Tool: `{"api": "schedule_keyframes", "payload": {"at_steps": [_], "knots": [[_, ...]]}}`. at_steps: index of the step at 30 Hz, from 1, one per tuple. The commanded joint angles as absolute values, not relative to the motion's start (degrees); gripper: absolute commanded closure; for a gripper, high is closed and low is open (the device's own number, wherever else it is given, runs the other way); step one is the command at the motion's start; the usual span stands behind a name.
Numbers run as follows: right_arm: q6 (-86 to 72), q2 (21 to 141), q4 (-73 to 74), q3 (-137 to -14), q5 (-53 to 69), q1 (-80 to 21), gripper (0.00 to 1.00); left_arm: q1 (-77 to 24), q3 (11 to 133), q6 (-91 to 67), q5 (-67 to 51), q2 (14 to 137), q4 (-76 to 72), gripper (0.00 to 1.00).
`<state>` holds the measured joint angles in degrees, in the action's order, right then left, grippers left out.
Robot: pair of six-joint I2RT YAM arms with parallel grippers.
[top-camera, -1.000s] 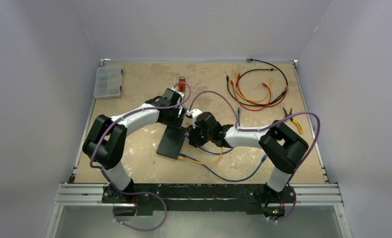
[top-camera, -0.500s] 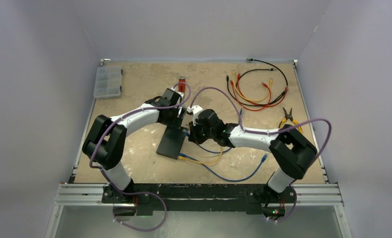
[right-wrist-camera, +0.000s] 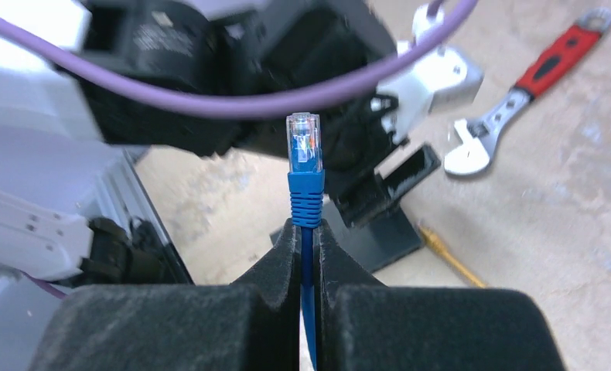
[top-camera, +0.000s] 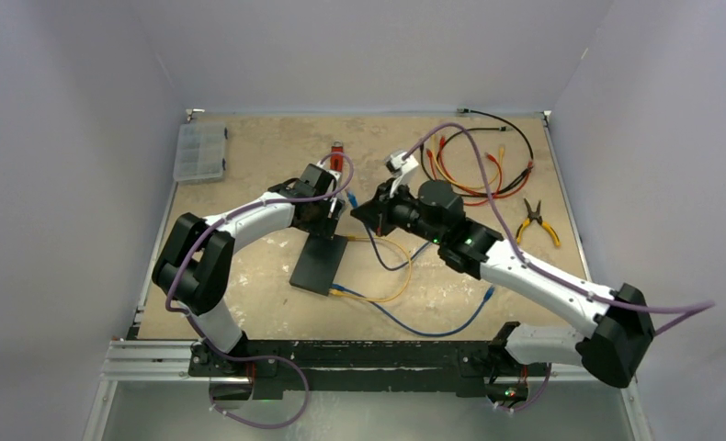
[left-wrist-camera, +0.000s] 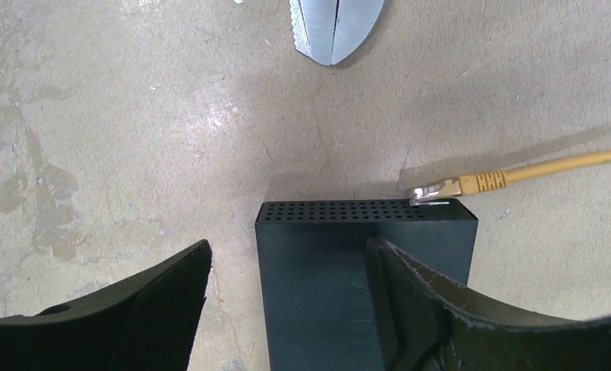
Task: Pull the plug from the switch port
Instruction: Pick up the connector from the center of the board.
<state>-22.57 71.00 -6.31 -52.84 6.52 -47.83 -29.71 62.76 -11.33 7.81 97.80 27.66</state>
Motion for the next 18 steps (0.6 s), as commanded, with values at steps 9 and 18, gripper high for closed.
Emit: {"api": "schedule_keyframes", "payload": {"at_steps": [9,18], "knots": [[-28.98,65.74,-11.65,-62.33,24.23,-35.70,1.00,-29.43,60.69,-9.94,11.14,99.21,32.12,0.28],[-39.89,69.14,-24.60,-62.93,44.95,-29.04,1.00,-29.43,60.90,-9.85,11.42,99.57,32.20,0.28]]}}
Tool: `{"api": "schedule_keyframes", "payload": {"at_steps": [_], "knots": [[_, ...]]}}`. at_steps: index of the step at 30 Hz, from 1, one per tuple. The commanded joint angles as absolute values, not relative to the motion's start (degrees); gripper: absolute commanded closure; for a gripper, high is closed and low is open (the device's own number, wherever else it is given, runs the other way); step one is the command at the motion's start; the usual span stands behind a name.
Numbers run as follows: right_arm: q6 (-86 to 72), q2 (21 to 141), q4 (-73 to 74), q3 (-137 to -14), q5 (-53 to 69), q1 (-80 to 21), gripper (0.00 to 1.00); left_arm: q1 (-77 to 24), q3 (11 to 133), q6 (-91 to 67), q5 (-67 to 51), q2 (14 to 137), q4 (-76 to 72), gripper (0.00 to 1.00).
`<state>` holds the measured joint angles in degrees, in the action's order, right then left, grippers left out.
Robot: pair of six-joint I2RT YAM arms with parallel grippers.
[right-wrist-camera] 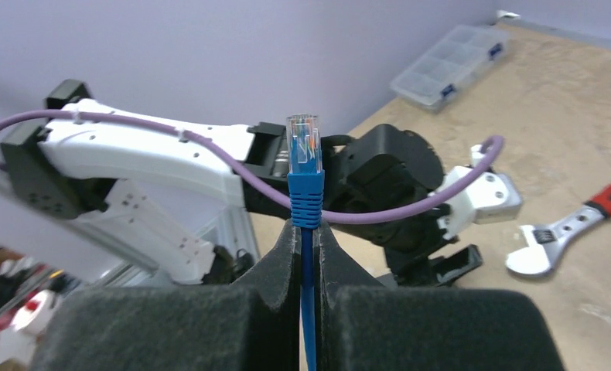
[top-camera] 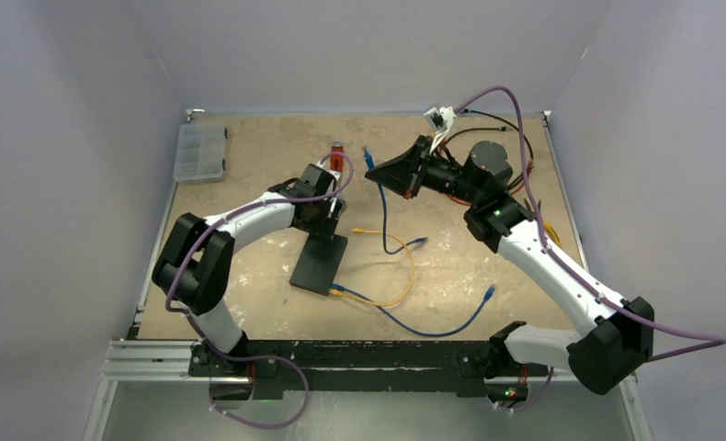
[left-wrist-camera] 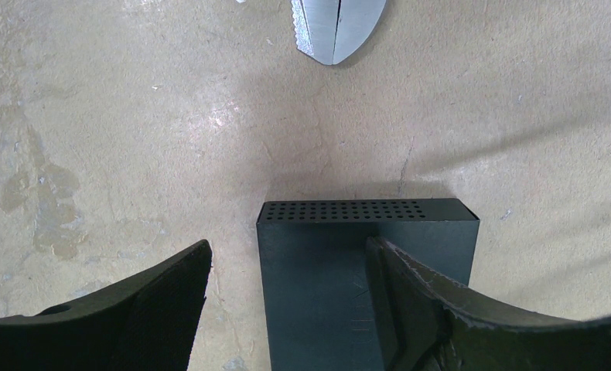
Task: Pull the plug from the switch port
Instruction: Pick up the connector from the center of the board.
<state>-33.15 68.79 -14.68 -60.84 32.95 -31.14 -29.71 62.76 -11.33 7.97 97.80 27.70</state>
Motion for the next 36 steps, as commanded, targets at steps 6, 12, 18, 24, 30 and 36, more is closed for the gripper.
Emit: {"api": "schedule_keyframes", "payload": {"at_steps": [6,12,18,24,30,36], "knots": [[-42.80,69.57,-27.99,-65.70,48.55,-27.00,1.00,-29.40,60.91,-9.91,11.60,99.62,32.26,0.28],[-42.10,69.73,-25.80,-70.48,49.26,-23.82,1.00,-29.40,61.00,-9.76,11.69,99.84,32.35,0.28],[-42.80,70.63,-26.13,-73.42,51.31,-19.13,1.00,-29.42,61.00,-9.71,11.77,99.84,32.38,0.28],[-44.41,71.17,-27.20,-77.50,53.88,-12.75,1.00,-29.44,61.01,-9.67,12.02,99.84,32.44,0.28],[-43.87,72.16,-25.39,-82.80,54.71,-7.93,1.00,-29.44,61.08,-9.58,12.17,99.84,32.58,0.28],[-40.64,73.78,-19.26,-86.74,52.77,-3.42,1.00,-29.40,61.17,-9.49,12.39,99.80,32.63,0.28]]}}
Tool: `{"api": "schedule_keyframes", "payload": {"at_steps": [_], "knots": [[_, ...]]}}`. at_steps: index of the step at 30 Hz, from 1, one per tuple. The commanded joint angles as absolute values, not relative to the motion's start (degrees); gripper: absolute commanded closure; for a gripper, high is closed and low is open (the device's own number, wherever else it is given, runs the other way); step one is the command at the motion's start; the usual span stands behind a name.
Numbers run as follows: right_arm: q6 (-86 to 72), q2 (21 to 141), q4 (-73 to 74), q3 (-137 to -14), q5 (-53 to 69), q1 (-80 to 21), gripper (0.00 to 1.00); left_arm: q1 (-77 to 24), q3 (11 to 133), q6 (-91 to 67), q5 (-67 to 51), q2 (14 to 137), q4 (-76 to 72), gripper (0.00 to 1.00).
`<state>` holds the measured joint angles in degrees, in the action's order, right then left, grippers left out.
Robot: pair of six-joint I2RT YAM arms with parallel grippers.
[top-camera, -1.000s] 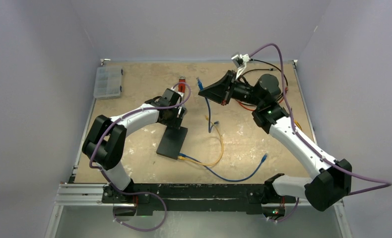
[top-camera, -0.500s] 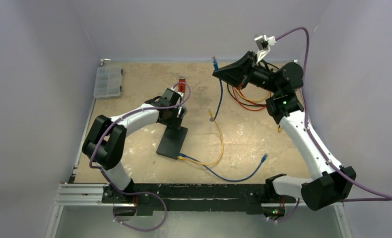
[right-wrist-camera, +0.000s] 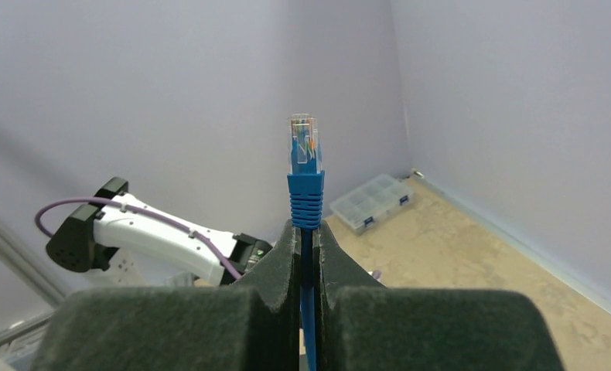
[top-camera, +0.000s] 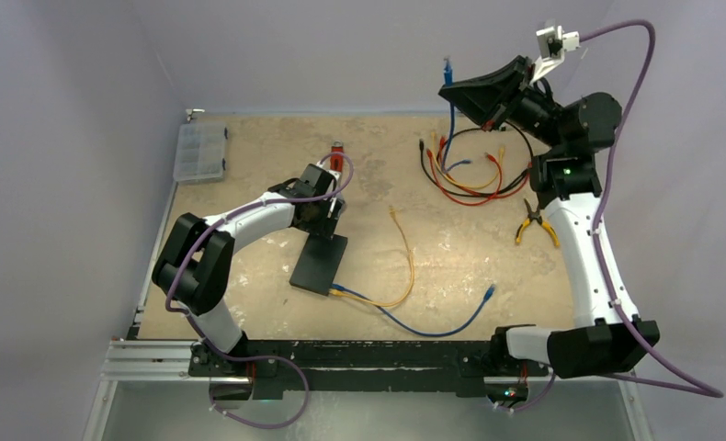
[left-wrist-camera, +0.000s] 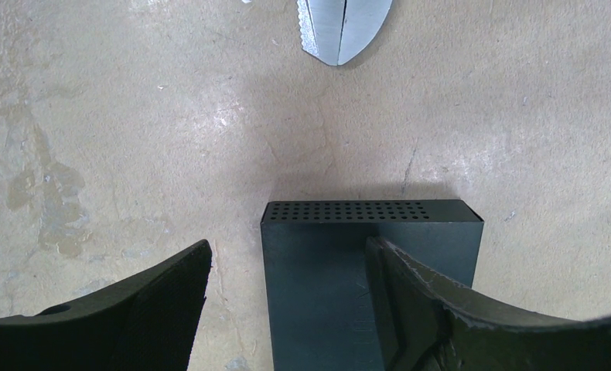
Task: Pull the plug from the switch port
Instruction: Pick up the connector from the center of the board, then place the connector at the center of the board.
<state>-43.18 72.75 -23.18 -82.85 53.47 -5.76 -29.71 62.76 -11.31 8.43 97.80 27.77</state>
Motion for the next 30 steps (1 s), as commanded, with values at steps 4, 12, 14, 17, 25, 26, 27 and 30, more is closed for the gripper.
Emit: {"api": "schedule_keyframes", "payload": {"at_steps": [4,12,14,17,25,26,27,30], "knots": [[-35.51,74.89,-12.37,-90.55,49.43,-0.75,1.00,-29.44,61.18,-9.51,12.57,99.76,32.70,0.28],[-20.90,84.09,8.59,-98.14,35.70,1.24,1.00,-29.44,61.18,-9.46,12.73,99.67,32.91,0.28],[-18.86,86.12,10.57,-97.63,31.56,1.48,1.00,-29.44,61.24,-9.36,12.75,99.67,32.87,0.28],[-16.29,89.10,12.28,-96.67,25.50,1.54,1.00,-29.40,61.22,-9.36,12.68,99.85,32.87,0.28],[-13.27,99.70,13.63,-96.27,21.60,1.49,1.00,-29.44,61.33,-9.29,12.83,100.02,32.93,0.29],[-13.32,101.03,13.58,-96.32,22.15,1.52,1.00,-29.44,61.36,-9.32,12.91,100.02,32.90,0.29],[-13.61,102.56,13.33,-96.40,22.91,1.56,1.00,-29.44,61.39,-9.24,12.92,100.02,32.90,0.29],[-14.52,105.91,12.67,-97.16,24.49,1.50,1.00,-29.44,61.34,-9.31,12.92,100.02,32.92,0.29]]}}
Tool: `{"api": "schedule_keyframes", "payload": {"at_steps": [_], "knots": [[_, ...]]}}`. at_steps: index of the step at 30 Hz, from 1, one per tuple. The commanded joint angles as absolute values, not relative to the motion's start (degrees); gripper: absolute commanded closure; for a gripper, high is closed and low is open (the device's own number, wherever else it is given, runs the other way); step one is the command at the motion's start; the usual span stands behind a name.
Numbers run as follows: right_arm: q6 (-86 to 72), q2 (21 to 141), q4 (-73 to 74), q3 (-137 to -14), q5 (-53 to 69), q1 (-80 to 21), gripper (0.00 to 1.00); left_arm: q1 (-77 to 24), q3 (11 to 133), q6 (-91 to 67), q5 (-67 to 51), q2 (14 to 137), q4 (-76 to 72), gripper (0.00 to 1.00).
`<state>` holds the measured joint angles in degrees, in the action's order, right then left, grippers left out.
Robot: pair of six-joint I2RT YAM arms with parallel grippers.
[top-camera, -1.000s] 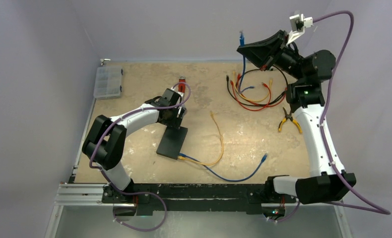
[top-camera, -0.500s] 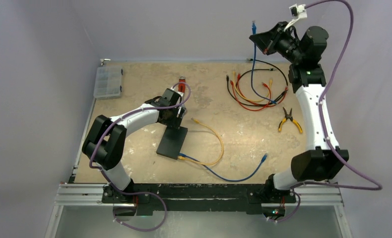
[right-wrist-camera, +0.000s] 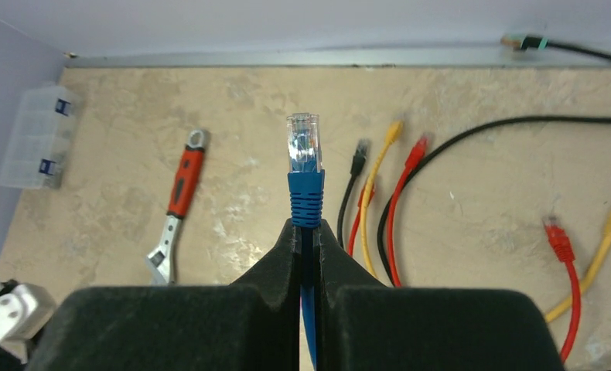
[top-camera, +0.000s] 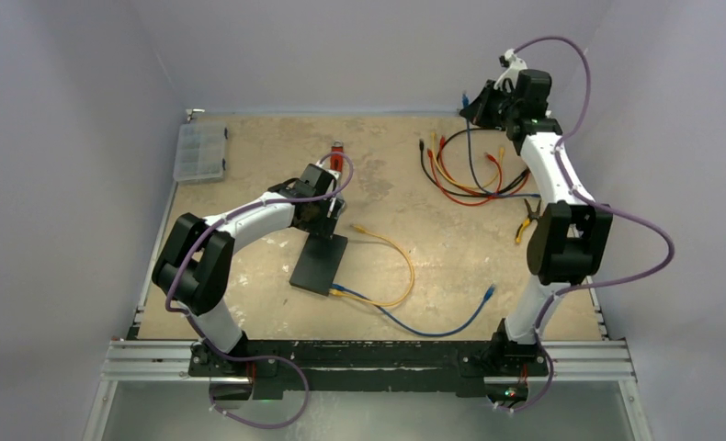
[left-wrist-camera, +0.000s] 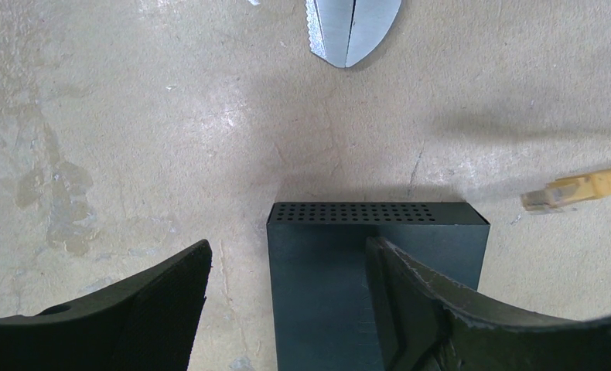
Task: Pull the plug from the switch port
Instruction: Place the connector at the center of the board, then move the switch port to the center of the board.
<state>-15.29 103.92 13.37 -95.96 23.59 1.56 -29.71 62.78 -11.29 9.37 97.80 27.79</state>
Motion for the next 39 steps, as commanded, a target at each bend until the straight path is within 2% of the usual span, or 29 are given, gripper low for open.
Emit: {"api": "schedule_keyframes", "payload": {"at_steps": [1,5,10,19,23,30,39], "knots": [[-14.80,107.10,12.52,-97.64,24.47,1.49,1.00,-29.44,61.35,-9.26,12.92,100.02,32.93,0.29],[-15.34,111.35,12.49,-99.30,25.61,1.41,1.00,-29.44,61.42,-9.23,12.92,100.02,32.90,0.29],[-15.44,115.50,13.58,-101.72,28.84,1.47,0.91,-29.44,61.27,-9.23,12.85,99.84,32.90,0.29],[-15.64,114.09,12.63,-100.48,30.14,1.33,0.43,-29.43,61.26,-9.30,12.83,99.85,32.93,0.29],[-15.46,112.12,11.70,-97.84,30.91,0.41,0.31,-29.44,61.35,-9.25,12.91,99.84,32.87,0.29],[-15.36,107.58,7.30,-87.13,33.96,-6.45,0.23,-29.44,61.33,-9.39,12.51,99.75,32.73,0.29],[-15.67,102.59,3.56,-73.47,35.54,-17.42,0.23,-29.28,61.17,-9.59,11.41,99.49,32.46,0.28]]}}
